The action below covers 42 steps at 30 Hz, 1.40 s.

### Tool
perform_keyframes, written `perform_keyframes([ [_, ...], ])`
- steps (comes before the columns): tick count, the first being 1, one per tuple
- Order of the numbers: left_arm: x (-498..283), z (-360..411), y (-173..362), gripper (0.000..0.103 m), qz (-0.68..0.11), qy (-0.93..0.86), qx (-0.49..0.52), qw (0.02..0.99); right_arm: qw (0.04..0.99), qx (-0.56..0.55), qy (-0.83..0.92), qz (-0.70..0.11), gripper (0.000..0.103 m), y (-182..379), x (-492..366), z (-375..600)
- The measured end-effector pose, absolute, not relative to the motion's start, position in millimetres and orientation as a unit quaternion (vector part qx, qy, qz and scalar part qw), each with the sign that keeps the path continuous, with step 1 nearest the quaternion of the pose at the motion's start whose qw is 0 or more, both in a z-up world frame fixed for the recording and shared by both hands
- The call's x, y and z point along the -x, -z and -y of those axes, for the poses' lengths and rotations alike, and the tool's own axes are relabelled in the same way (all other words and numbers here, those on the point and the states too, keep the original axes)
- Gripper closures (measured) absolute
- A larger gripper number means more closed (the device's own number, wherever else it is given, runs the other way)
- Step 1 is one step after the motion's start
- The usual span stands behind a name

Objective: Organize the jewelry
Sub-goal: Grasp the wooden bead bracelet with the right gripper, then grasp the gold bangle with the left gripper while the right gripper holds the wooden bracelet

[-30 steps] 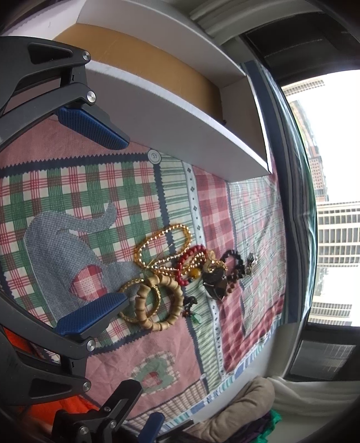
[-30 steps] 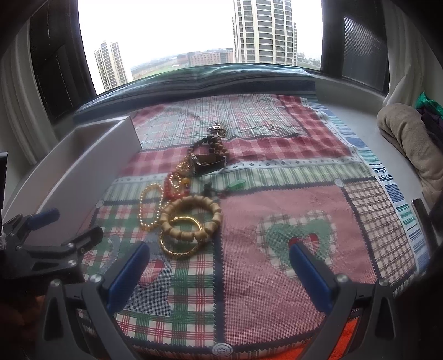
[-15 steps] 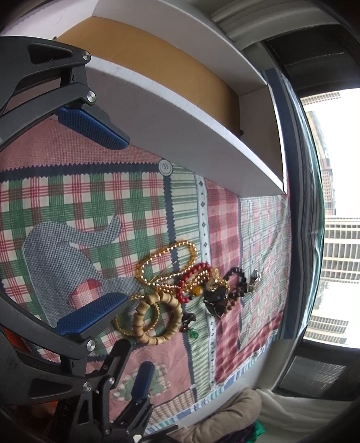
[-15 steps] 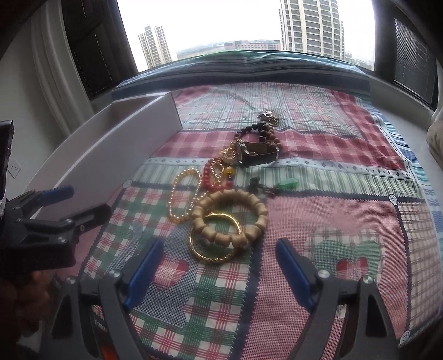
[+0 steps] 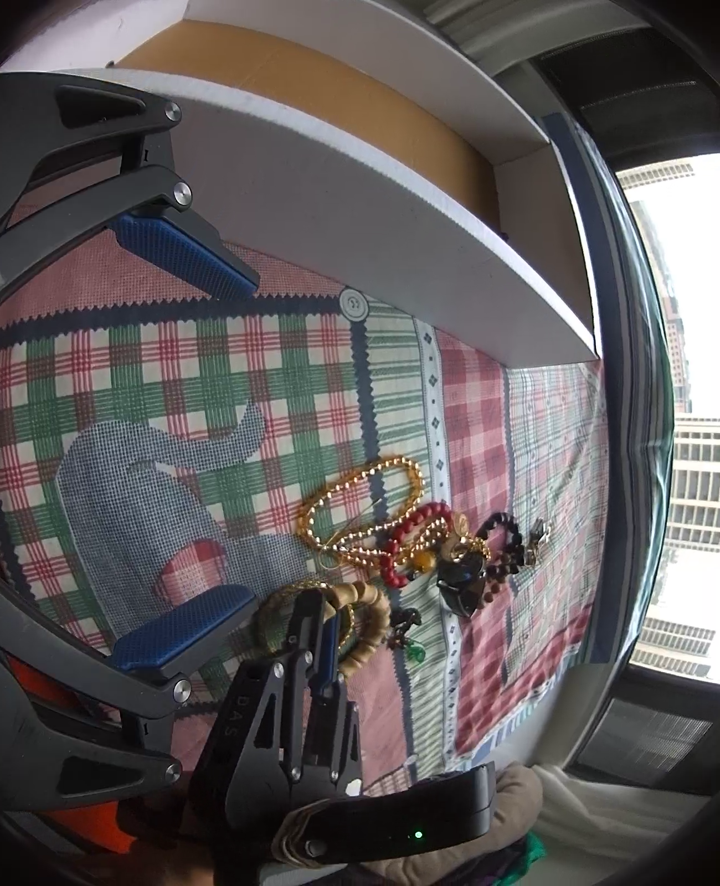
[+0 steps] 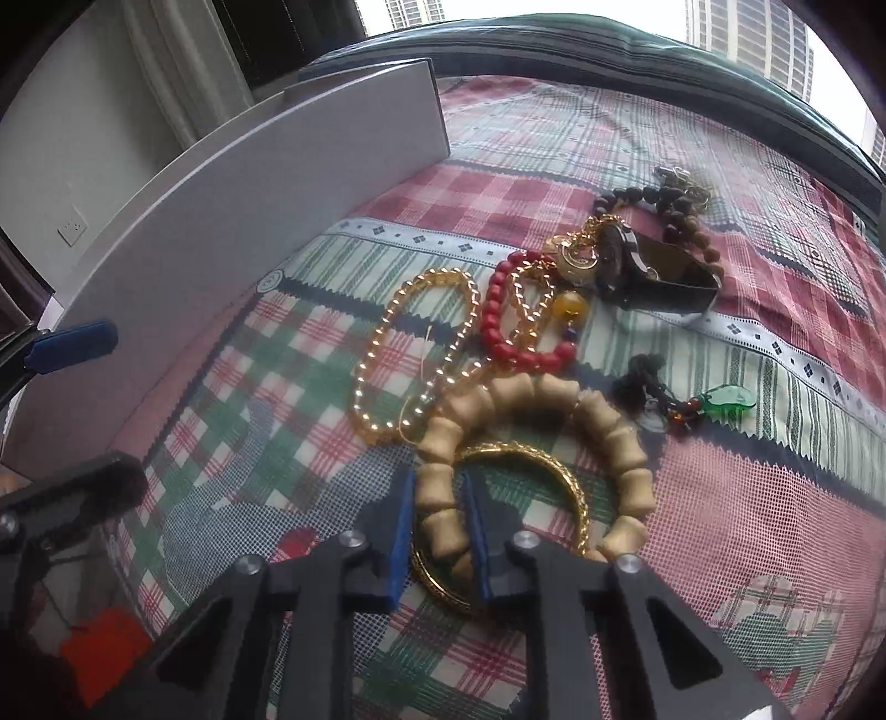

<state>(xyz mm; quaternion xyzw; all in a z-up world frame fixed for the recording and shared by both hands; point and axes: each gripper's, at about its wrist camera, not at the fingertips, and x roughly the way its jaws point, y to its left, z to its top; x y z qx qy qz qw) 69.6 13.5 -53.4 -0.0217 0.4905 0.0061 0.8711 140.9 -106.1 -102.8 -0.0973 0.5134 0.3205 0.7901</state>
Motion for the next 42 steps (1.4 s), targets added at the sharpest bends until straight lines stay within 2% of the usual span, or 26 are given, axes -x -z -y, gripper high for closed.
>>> perform_keyframes([
  [6, -78.6, 0.1, 65.5, 0.001, -0.526, 0.033, 0.042, 0.849, 0.829, 0.000, -0.296, -0.474, 0.088, 69.6, -131.7, 155.6],
  [12, -99.2, 36.5, 71.9, 0.002, -0.525, 0.034, 0.040, 0.849, 0.874, -0.077, -0.238, -0.417, 0.088, 30.7, -109.2, 218.2],
  [17, -117.8, 65.9, 92.3, 0.012, -0.528, -0.017, 0.014, 0.849, 0.893, -0.096, -0.219, -0.381, 0.088, 14.1, -77.4, 240.1],
  [20, -123.1, 72.5, 109.5, 0.031, -0.548, -0.046, 0.006, 0.835, 0.897, -0.104, -0.217, -0.371, 0.088, 12.0, -61.1, 245.0],
  [23, -113.5, 68.8, 113.2, 0.059, -0.546, -0.048, 0.009, 0.837, 0.898, -0.111, -0.217, -0.367, 0.088, 13.0, -50.7, 251.3],
  [25, -105.8, 63.9, 111.3, 0.096, -0.547, -0.035, -0.001, 0.836, 0.899, -0.110, -0.214, -0.366, 0.088, 14.2, -46.1, 253.3],
  [28, -93.9, 43.3, 109.9, 0.100, -0.559, -0.003, 0.024, 0.829, 0.900, -0.111, -0.208, -0.366, 0.088, 15.9, -40.5, 255.2],
  [34, -70.3, 3.7, 90.7, 0.100, -0.565, 0.027, 0.070, 0.822, 0.894, -0.117, -0.219, -0.373, 0.088, 17.0, -38.6, 247.4],
  [42, -40.6, -40.4, 4.7, 0.100, -0.502, 0.039, 0.129, 0.854, 0.883, -0.095, -0.265, -0.374, 0.088, -0.9, -53.7, 207.8],
])
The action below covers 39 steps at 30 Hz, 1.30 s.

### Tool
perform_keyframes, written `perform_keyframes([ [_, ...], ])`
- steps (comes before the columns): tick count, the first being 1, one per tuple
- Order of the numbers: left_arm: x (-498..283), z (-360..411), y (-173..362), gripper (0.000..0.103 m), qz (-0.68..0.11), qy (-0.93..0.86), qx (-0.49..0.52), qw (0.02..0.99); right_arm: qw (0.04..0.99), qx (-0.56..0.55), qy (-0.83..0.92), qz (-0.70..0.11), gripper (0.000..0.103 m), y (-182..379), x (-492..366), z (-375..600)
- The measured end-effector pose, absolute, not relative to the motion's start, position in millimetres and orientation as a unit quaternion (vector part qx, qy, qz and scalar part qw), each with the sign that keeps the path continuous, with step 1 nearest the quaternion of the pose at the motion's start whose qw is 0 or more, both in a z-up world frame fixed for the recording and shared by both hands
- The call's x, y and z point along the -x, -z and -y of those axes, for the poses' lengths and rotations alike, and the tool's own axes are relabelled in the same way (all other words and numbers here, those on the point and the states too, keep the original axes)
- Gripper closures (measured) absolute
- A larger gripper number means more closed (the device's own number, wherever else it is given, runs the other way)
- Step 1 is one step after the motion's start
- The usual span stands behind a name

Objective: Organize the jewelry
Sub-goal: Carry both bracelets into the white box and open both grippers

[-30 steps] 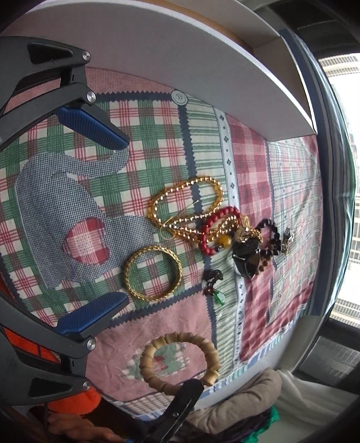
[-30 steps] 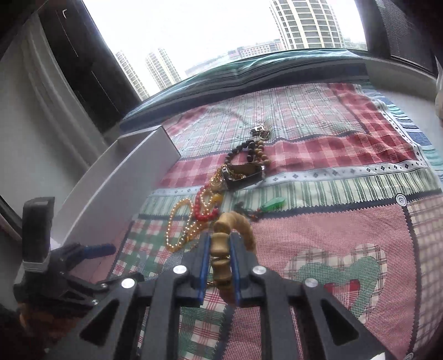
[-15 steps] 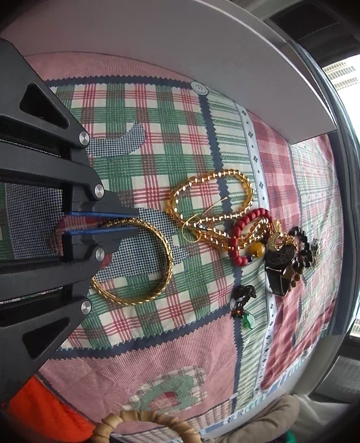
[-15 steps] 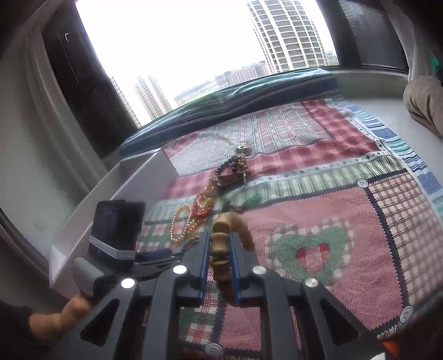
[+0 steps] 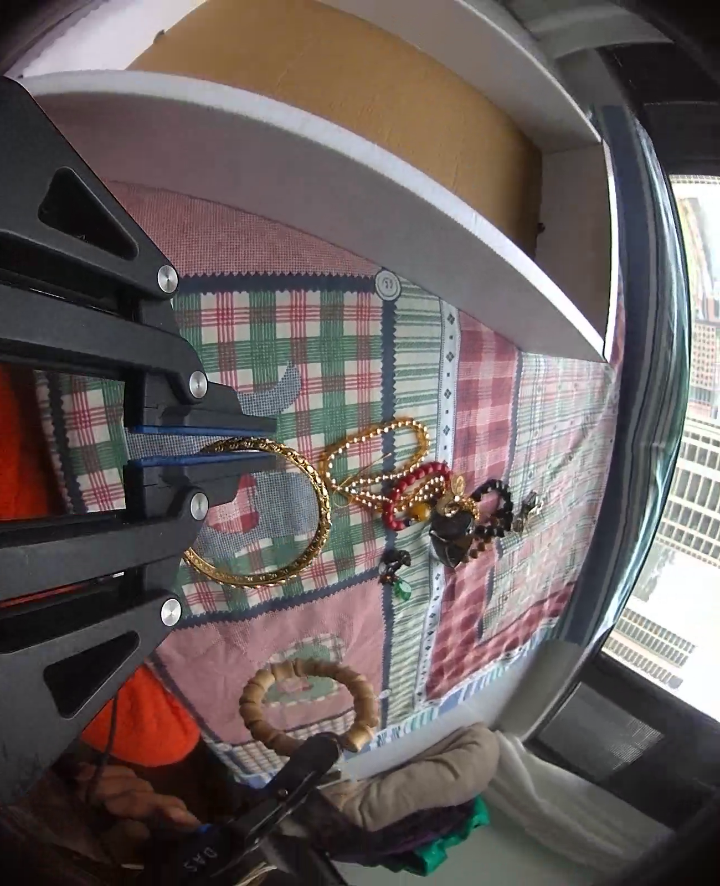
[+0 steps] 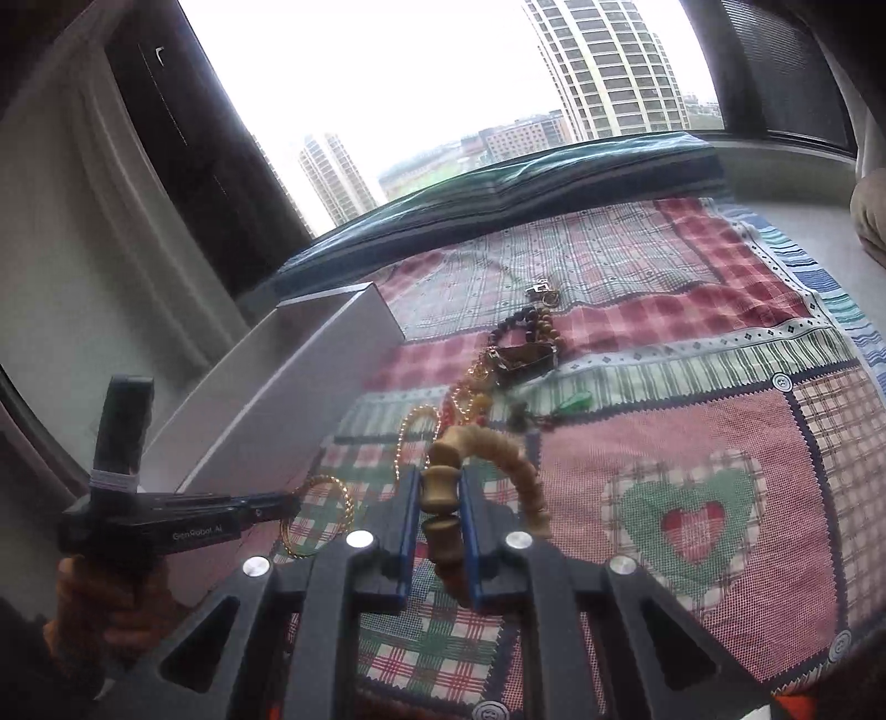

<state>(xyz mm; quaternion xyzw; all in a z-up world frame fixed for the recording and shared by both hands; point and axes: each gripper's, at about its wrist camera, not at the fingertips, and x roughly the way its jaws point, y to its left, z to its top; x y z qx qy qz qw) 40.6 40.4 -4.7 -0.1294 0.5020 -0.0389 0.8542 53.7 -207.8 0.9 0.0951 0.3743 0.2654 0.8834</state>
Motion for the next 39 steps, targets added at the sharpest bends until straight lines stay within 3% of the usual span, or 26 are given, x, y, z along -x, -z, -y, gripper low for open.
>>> perform_keyframes([
  [6, -8.1, -101.6, -48.2, 0.100, -0.465, 0.014, 0.202, 0.862, 0.864, -0.062, -0.356, -0.350, 0.088, -49.8, -64.5, 137.3],
  [11, 23.7, -151.6, -71.0, 0.100, -0.442, -0.059, 0.207, 0.871, 0.841, -0.034, -0.424, -0.334, 0.088, -82.0, -73.2, 54.9],
  [23, 23.6, -247.3, -58.5, 0.097, -0.409, -0.237, 0.161, 0.866, 0.802, 0.072, -0.464, -0.371, 0.088, -65.3, -89.4, -119.2],
  [24, 20.9, -250.1, -56.7, 0.087, -0.411, -0.246, 0.155, 0.864, 0.800, 0.081, -0.464, -0.373, 0.087, -62.4, -89.4, -128.4],
  [25, 21.3, -254.3, -56.1, 0.058, -0.413, -0.256, 0.153, 0.861, 0.801, 0.094, -0.460, -0.370, 0.086, -60.4, -89.0, -137.2],
  [27, 25.4, -261.0, -57.7, 0.024, -0.401, -0.263, 0.159, 0.863, 0.805, 0.108, -0.455, -0.365, 0.061, -60.1, -88.2, -149.1],
  [39, 22.3, -213.4, -66.4, 0.022, -0.389, -0.207, 0.150, 0.885, 0.844, 0.073, -0.421, -0.325, 0.047, -97.2, -78.9, -85.7],
])
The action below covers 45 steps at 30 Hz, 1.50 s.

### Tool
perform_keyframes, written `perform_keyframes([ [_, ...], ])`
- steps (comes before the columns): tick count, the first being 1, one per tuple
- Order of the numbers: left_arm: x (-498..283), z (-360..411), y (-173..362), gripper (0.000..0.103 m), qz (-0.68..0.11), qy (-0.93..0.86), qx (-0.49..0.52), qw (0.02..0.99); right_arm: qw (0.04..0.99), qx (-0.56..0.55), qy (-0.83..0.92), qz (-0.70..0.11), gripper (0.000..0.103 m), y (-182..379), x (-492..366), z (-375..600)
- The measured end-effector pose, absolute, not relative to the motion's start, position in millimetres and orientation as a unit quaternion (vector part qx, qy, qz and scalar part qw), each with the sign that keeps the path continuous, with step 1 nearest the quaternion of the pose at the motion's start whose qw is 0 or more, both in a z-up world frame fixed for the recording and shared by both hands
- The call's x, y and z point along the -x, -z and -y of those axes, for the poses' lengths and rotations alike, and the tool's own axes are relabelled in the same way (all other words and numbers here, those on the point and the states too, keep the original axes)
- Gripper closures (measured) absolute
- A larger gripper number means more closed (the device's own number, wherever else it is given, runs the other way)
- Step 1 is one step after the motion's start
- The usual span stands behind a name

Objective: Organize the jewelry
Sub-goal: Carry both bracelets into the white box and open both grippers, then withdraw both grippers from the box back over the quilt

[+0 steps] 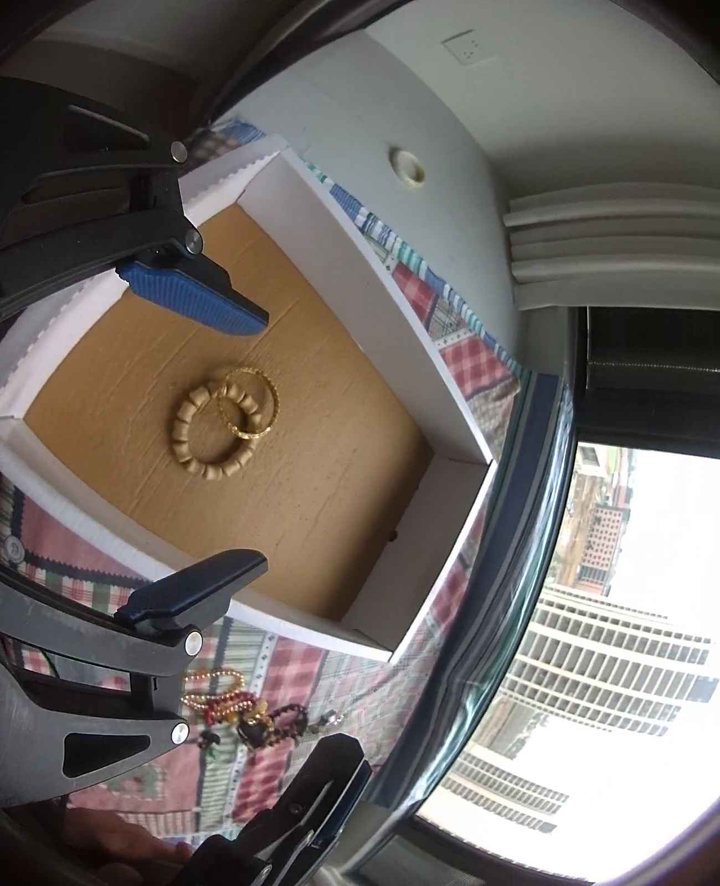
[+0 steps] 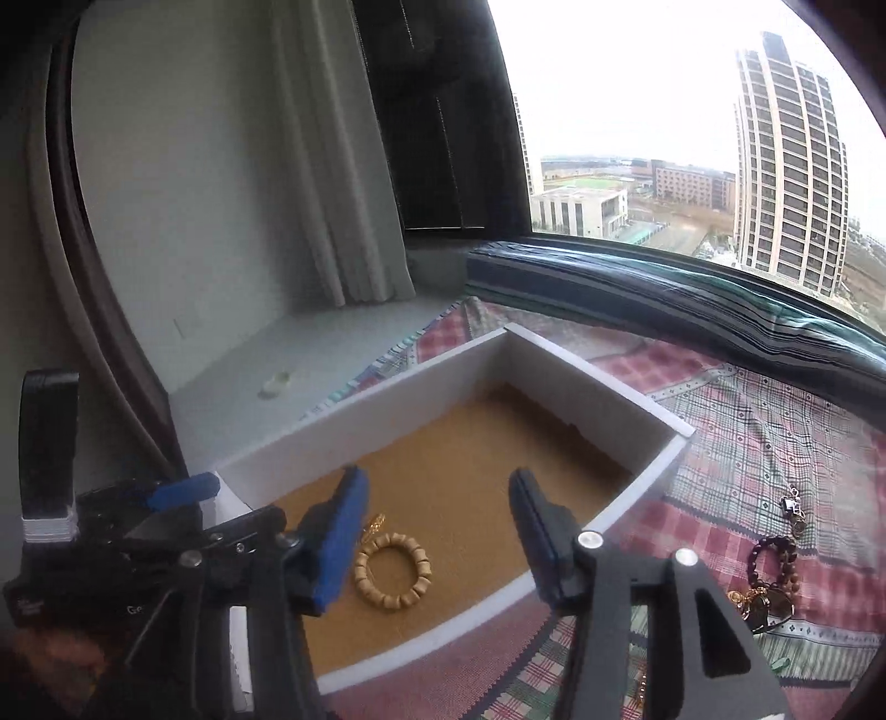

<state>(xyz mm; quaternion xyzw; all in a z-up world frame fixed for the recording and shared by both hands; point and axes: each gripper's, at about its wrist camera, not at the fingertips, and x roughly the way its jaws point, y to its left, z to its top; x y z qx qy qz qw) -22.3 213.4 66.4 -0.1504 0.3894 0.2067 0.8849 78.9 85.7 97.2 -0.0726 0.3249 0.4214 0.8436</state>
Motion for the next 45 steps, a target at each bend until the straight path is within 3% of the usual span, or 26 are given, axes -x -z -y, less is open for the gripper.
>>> perform_keyframes([
  [6, 4.2, -153.1, -54.0, 0.017, -0.401, -0.134, 0.130, 0.897, 0.868, 0.077, -0.373, -0.319, 0.045, -84.7, -71.6, -27.9],
  [9, -9.5, -111.3, -42.7, 0.017, -0.417, -0.077, 0.109, 0.899, 0.883, 0.069, -0.331, -0.325, 0.037, -67.2, -70.2, 13.7],
  [14, -29.8, -52.6, -18.8, 0.015, -0.436, 0.000, 0.090, 0.895, 0.909, 0.040, -0.233, -0.343, 0.035, -32.8, -65.0, 95.9],
  [18, -42.2, -18.3, 6.8, 0.014, -0.451, 0.024, 0.075, 0.889, 0.930, 0.012, -0.137, -0.342, 0.023, -15.6, -54.7, 157.6],
  [22, -46.8, 4.8, 26.4, 0.014, -0.462, 0.042, 0.063, 0.884, 0.937, -0.012, -0.076, -0.340, 0.023, 4.2, -46.3, 194.5],
  [31, -53.8, 24.8, 42.7, 0.014, -0.438, 0.041, 0.028, 0.898, 0.944, -0.032, -0.051, -0.325, 0.023, 49.0, -33.6, 200.5],
  [40, -52.2, 30.7, 49.5, 0.010, -0.428, 0.031, -0.001, 0.903, 0.949, -0.028, -0.042, -0.312, 0.023, 52.6, -24.0, 200.7],
  [45, -50.8, 29.6, 50.7, 0.009, -0.428, 0.046, 0.008, 0.903, 0.951, -0.028, -0.039, -0.305, 0.015, 46.3, -20.3, 206.5],
])
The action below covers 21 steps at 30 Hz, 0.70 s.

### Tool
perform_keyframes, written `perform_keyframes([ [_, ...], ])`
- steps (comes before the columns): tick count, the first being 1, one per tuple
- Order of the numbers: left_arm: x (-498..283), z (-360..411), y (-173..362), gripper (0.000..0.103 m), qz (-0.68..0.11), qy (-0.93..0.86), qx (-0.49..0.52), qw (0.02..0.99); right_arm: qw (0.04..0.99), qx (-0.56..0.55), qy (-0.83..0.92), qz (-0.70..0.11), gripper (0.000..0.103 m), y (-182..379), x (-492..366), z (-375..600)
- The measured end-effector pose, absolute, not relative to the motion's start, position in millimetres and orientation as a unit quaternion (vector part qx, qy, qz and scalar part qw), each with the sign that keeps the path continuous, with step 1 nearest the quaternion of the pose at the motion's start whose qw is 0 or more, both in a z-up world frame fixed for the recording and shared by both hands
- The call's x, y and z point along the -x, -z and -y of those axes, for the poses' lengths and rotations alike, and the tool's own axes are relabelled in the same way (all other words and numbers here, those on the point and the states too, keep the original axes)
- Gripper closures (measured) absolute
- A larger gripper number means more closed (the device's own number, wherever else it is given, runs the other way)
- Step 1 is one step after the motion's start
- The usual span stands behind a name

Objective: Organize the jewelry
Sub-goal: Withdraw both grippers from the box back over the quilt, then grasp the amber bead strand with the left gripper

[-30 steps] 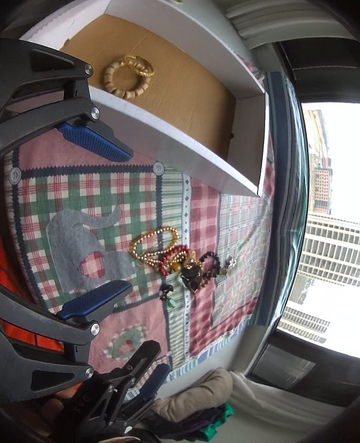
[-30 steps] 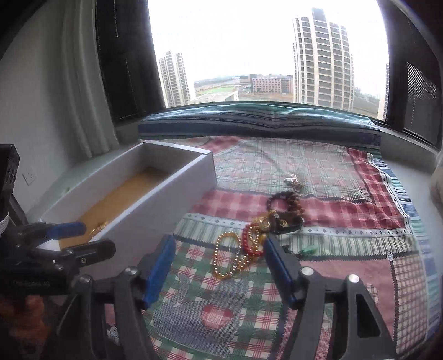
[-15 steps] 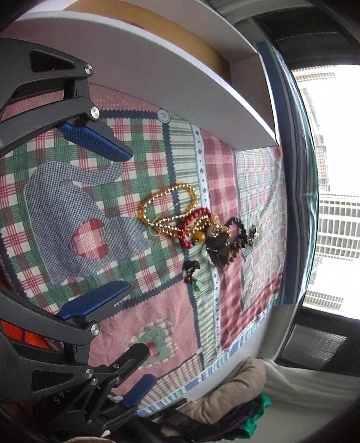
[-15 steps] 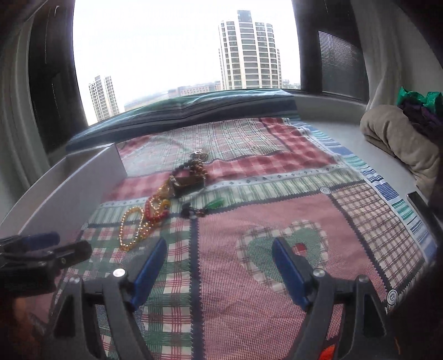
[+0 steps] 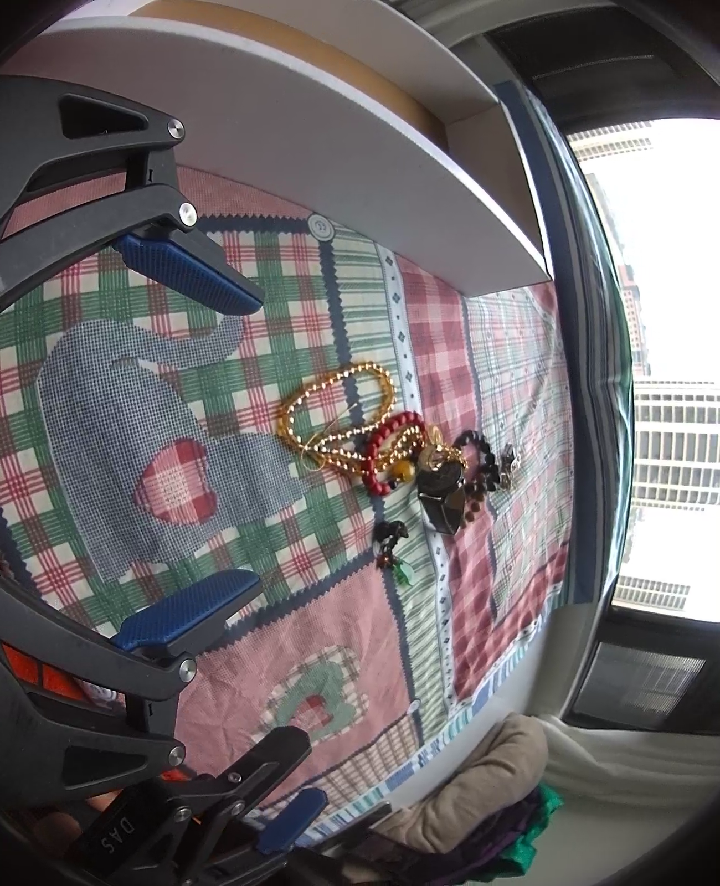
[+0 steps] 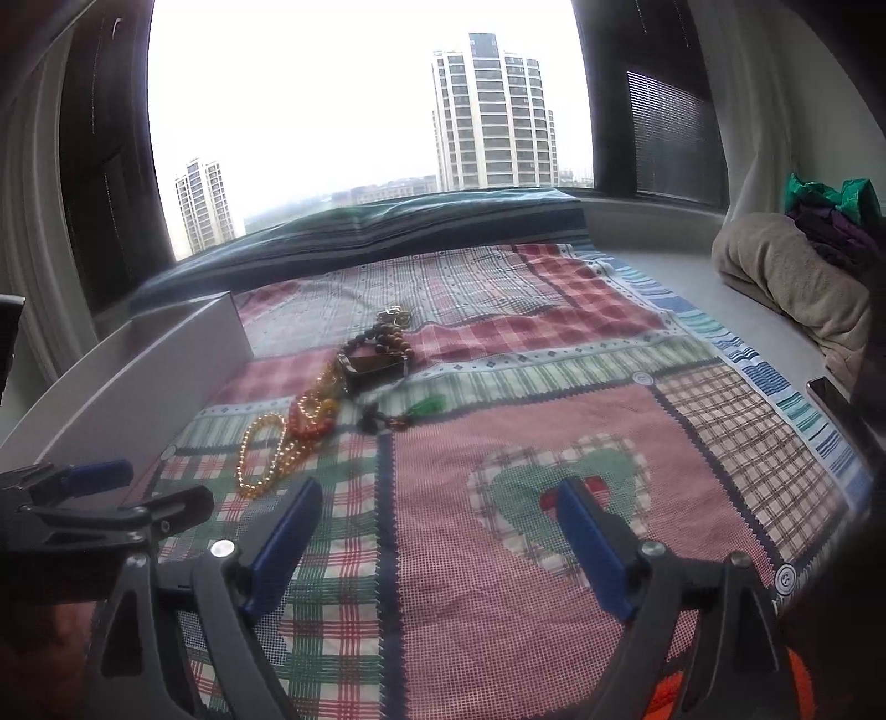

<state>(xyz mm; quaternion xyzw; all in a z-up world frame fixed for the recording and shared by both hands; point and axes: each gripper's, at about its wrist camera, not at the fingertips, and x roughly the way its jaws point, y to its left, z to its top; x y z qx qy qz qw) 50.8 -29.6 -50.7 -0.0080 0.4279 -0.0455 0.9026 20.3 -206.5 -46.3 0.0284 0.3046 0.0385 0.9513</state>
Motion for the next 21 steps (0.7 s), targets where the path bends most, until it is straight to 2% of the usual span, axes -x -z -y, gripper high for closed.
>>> perform_keyframes([
  [8, -50.5, 40.8, 57.4, 0.009, -0.456, 0.103, 0.011, 0.884, 0.958, -0.033, -0.025, -0.285, 0.001, 34.3, -10.5, 212.9],
  [15, -48.0, 43.8, 50.4, 0.009, -0.442, 0.091, -0.007, 0.892, 0.958, -0.028, -0.037, -0.282, 0.001, 29.7, -6.9, 211.4],
  [18, -45.4, 44.8, 46.0, 0.002, -0.434, 0.087, -0.017, 0.896, 0.957, -0.022, -0.038, -0.286, 0.001, 28.3, -5.3, 210.7],
  [21, -43.5, 43.7, 43.5, 0.002, -0.422, 0.082, -0.024, 0.902, 0.956, -0.025, -0.033, -0.291, 0.001, 26.9, -6.4, 212.2],
])
